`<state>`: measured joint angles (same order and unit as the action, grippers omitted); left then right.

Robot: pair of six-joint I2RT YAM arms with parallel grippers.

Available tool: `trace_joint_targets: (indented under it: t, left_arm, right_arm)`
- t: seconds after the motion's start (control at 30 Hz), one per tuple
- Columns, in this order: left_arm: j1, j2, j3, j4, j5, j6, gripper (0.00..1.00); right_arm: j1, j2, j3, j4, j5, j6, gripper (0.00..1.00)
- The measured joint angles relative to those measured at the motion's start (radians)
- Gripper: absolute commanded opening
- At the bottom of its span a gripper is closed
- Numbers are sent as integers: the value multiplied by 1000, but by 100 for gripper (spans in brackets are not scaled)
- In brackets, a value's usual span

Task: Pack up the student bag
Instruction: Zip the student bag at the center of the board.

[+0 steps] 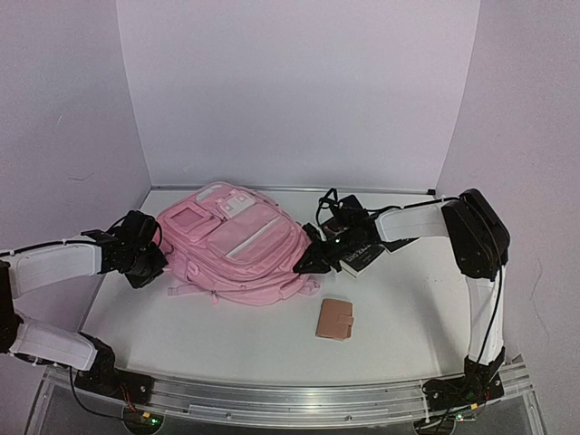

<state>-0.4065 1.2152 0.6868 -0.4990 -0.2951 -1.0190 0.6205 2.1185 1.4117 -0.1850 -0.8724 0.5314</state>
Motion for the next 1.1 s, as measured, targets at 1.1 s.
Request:
trace_joint_targets:
  t: [1.1]
  left_arm:
    - [-336, 282, -253, 804, 226, 314, 22]
  right_arm:
    - [0, 0, 37, -49, -16, 19, 0]
